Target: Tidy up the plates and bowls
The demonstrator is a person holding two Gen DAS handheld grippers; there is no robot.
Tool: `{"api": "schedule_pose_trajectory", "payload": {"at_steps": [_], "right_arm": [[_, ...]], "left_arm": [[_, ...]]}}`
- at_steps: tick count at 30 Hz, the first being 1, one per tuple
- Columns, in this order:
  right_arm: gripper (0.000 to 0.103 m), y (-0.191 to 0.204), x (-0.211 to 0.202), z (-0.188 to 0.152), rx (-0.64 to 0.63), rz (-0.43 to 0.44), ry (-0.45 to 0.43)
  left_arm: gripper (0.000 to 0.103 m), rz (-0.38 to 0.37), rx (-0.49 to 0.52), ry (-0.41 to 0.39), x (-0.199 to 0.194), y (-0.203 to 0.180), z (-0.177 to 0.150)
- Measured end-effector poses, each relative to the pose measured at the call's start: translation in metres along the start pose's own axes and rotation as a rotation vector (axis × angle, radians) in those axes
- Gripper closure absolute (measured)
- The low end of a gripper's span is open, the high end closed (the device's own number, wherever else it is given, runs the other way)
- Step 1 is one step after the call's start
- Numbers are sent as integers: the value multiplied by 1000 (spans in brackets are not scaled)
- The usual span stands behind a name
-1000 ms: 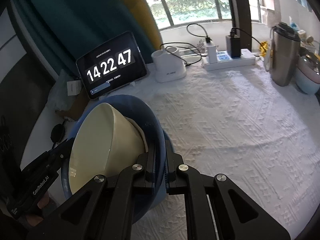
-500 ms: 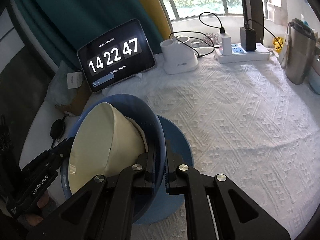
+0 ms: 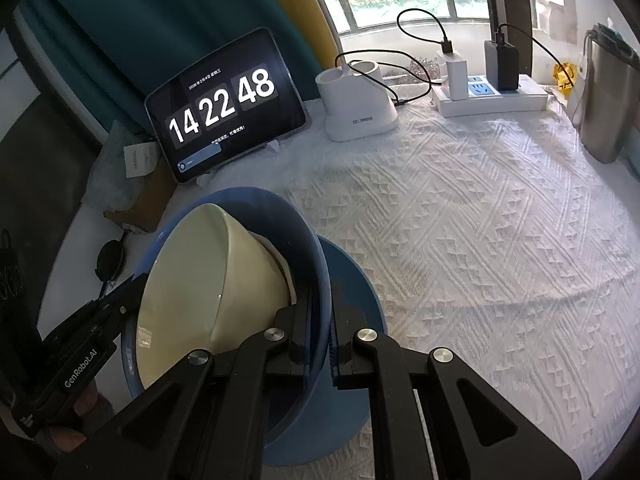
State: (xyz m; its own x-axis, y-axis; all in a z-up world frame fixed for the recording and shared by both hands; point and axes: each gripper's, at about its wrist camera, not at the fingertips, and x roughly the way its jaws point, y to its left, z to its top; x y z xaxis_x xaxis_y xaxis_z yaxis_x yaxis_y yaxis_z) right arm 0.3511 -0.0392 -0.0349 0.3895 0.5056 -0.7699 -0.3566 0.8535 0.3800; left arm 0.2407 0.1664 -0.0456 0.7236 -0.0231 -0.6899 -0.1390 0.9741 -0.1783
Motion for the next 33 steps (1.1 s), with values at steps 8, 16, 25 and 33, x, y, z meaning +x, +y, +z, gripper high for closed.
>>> {"api": "schedule_pose_trajectory", "payload": {"at_steps": [8,16,25,33], "right_arm": [[94,7,0,-1,-31,-41,-14],[93,11,-2,-3,-41,-83,-25],[83,17,-17,-1,-71,-123,-63],[80,23,-28,-5,-91,-144,-81]], "left_arm": [[93,41,37,-10,0,-5,-1],[89,84,45,-12,0,-7,-1],[81,121,43,-34,-8,-9,-2],[48,111,44,-69,-27,-13,-2]]}}
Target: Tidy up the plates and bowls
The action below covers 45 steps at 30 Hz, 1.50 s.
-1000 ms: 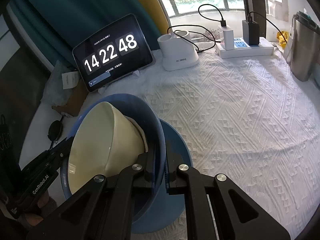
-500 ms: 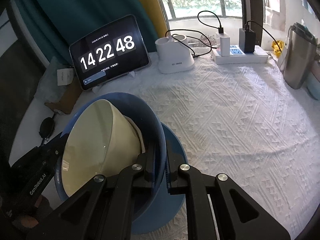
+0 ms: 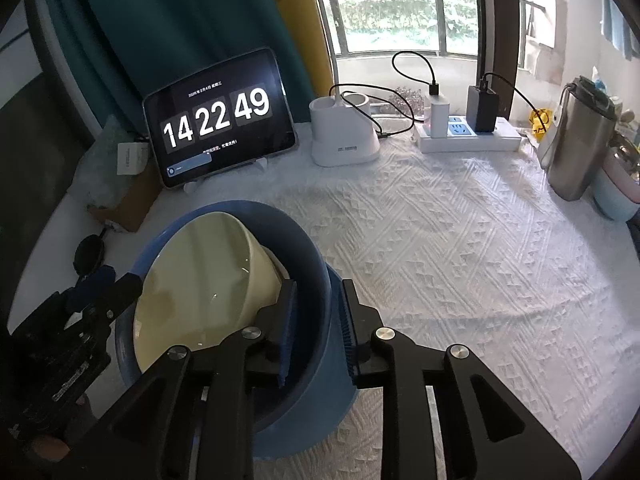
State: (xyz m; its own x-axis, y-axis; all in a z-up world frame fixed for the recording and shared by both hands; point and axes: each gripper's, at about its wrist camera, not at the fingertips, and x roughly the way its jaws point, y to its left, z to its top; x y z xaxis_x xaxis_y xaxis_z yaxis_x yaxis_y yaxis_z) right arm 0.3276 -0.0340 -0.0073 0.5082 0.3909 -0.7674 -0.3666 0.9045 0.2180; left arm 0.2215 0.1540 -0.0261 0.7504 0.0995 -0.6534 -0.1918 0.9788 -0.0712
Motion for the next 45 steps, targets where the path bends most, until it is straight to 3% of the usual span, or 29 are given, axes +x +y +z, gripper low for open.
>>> {"api": "schedule_pose_trajectory", "payload": {"at_steps": [11,21,34,45], "right_arm": [[78,-2,-25,-7,-10,-13,-35],[59,-2,-55,-20,-24,-16,-80],[56,-10,-99,-42,-24,-31,-145],[55,-14,-135,-66,-67,-61,-224]], "left_arm": [[42,-15,10,-44,-27,-11,-3],[25,-27,15,-78,-56,-25,-10],[12,-57,15,-109,-88,-45,-26],[11,-53,22,-170,-122,-60,-48]]}}
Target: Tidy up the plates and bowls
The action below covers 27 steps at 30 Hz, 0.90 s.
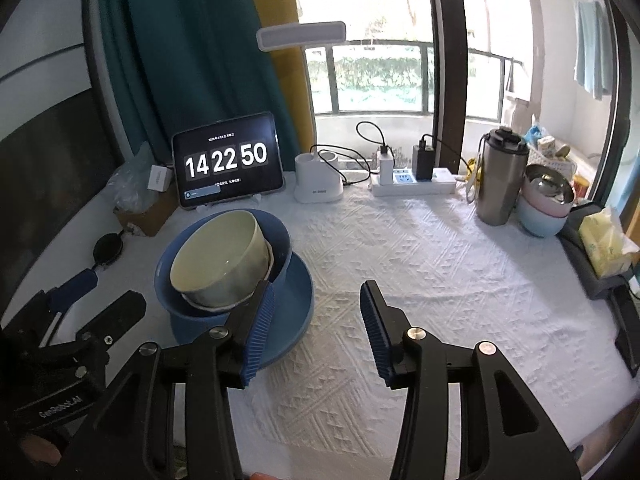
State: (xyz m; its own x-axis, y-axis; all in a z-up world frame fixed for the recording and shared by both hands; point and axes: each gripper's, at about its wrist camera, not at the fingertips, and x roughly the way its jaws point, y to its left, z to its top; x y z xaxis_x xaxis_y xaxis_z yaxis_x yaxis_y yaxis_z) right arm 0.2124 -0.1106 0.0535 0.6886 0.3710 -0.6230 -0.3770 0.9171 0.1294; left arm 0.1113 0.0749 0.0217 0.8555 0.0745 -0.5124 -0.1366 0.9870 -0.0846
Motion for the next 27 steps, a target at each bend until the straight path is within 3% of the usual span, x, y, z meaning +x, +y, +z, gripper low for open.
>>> {"api": "schedule_pose_trajectory", "payload": {"at_steps": [11,27], "right_arm": [[54,-1,-42,-19,-25,1,-77],[49,-1,-104,-46,-35,-12,-185]], "left_arm": [[11,43,1,-75,-45,-7,-12],[11,13,37,-162,-99,-24,-30]]}}
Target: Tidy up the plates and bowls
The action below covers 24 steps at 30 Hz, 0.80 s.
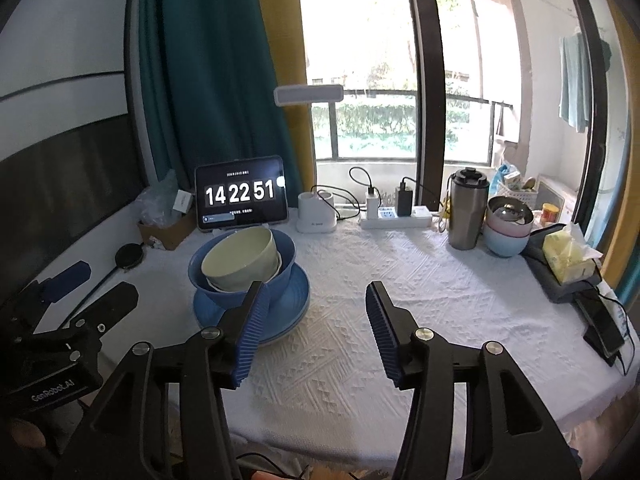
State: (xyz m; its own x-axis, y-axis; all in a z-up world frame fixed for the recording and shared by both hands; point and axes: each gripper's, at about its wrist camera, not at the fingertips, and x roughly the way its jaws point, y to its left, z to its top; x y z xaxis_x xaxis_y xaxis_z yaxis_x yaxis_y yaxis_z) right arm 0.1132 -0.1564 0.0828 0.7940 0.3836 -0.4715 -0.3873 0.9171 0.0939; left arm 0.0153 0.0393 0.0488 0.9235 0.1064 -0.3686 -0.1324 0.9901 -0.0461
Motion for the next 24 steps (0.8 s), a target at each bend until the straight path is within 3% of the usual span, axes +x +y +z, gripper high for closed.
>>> {"api": "schedule_pose_trajectory", "payload": {"at_steps": [16,24], "right_arm": [[48,-5,-56,0,13,-47,-111],[47,-7,-53,-1,15,-55,-99]], "left_arm": [[11,0,18,-117,-43,1,7],[11,-4,7,-101,-37,3,8]]}}
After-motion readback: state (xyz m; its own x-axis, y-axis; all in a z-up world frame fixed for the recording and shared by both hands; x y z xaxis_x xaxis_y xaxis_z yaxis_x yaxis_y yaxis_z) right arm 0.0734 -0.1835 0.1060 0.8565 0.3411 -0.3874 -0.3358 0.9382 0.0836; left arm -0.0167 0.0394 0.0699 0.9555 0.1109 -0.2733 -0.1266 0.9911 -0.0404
